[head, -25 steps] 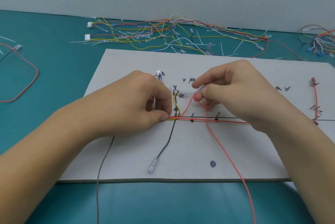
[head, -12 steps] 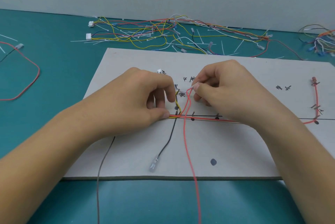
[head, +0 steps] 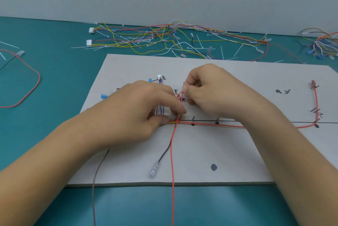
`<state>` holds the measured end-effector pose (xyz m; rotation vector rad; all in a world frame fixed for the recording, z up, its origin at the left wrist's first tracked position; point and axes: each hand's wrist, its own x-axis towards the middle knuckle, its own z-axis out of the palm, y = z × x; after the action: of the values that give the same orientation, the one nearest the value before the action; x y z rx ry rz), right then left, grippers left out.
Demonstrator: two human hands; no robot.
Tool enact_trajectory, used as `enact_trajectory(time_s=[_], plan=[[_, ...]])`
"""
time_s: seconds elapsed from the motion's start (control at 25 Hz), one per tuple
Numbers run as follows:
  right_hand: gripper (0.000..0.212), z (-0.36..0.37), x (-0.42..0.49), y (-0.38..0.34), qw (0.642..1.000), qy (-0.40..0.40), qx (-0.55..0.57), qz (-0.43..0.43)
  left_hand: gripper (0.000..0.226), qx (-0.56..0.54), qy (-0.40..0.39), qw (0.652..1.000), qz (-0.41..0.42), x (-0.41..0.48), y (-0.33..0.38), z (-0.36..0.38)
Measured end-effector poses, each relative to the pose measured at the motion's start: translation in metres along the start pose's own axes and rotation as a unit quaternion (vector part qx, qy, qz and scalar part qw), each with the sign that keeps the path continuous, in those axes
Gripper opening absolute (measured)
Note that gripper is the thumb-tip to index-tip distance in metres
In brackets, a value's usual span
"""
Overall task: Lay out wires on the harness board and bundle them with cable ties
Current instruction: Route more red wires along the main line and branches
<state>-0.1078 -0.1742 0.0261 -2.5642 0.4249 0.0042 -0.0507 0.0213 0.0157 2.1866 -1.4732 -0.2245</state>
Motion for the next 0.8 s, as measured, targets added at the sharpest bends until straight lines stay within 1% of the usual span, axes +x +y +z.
enact_trajectory(time_s=[0.2,0.32,0.48,0.6,0.72,0.8], plan=[[0.017,0.006,-0.001,0.007,1.0,0.017,0.025,-0.009,0.031,0.01,0.023,1.0,-0.014,-0.002,0.0,-0.002],[0.016,0.008,-0.003,0.008,0.999,0.021,0.033,-0.02,0.03,0.025,0.023,0.999,-0.013,-0.002,0.002,-0.002],[0.016,0.007,-0.005,0.009,0.998,0.022,0.046,-0.025,0.021,0.028,0.023,0.999,-0.016,0.002,0.008,0.001],[0.014,0.007,-0.006,0.009,0.998,0.016,0.05,-0.026,0.027,0.034,0.029,0.999,-0.023,0.006,0.007,0.004],[0.013,0.007,-0.006,0.01,0.998,0.015,0.05,-0.028,0.031,0.009,0.034,0.999,-0.031,0.008,0.003,0.007],[0.012,0.007,-0.006,0.011,0.998,0.015,0.047,-0.029,0.028,-0.026,0.048,0.998,-0.029,0.008,0.003,0.007]])
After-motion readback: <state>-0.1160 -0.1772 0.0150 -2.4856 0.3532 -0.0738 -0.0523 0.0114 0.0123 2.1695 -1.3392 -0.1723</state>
